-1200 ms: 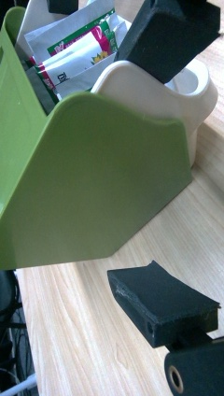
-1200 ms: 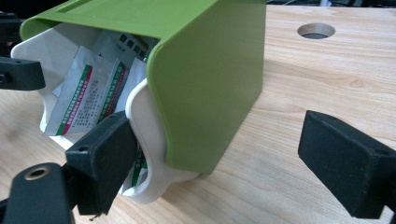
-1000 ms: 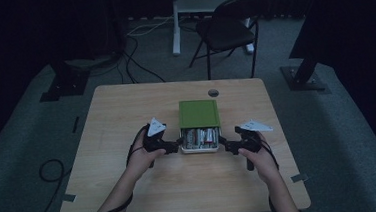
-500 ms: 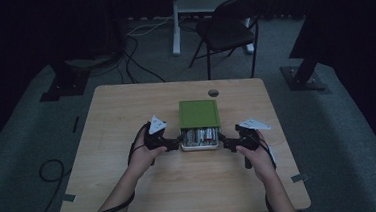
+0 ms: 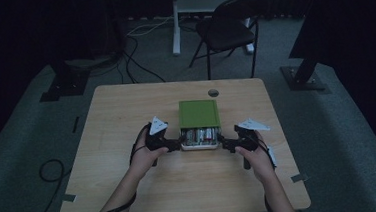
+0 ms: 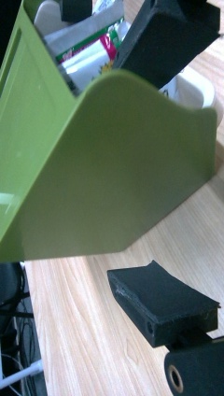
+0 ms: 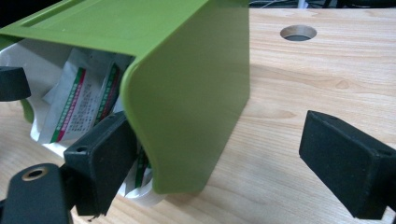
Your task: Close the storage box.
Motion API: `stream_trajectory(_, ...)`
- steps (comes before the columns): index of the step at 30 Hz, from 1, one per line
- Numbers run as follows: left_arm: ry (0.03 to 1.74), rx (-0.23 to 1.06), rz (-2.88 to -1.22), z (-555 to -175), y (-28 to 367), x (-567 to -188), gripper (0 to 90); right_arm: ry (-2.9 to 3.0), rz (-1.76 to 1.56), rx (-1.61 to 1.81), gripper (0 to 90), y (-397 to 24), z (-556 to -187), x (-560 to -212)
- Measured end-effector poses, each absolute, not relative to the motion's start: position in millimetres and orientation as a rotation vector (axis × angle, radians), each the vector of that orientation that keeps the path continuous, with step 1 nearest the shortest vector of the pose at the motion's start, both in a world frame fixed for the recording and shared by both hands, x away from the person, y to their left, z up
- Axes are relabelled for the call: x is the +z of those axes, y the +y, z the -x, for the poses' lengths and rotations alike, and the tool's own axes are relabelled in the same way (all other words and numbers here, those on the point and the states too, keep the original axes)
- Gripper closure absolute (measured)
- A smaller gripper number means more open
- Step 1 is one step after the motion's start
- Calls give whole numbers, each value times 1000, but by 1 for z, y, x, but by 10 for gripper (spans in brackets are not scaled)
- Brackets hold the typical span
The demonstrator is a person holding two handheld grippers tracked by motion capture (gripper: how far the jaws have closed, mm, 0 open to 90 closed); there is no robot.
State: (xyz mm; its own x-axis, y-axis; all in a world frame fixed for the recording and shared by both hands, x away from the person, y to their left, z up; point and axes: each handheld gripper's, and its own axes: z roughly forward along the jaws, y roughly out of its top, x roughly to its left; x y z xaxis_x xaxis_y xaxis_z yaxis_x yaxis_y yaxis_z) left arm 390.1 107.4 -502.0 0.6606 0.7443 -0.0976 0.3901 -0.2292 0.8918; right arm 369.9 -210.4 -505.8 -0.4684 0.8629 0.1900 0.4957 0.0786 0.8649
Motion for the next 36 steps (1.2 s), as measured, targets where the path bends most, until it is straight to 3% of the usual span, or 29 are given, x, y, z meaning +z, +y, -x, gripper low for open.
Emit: stream_trajectory(36, 990, 483, -1851, -352, 136, -504, 82, 2003, -1281, 1357, 110, -216, -348, -513)
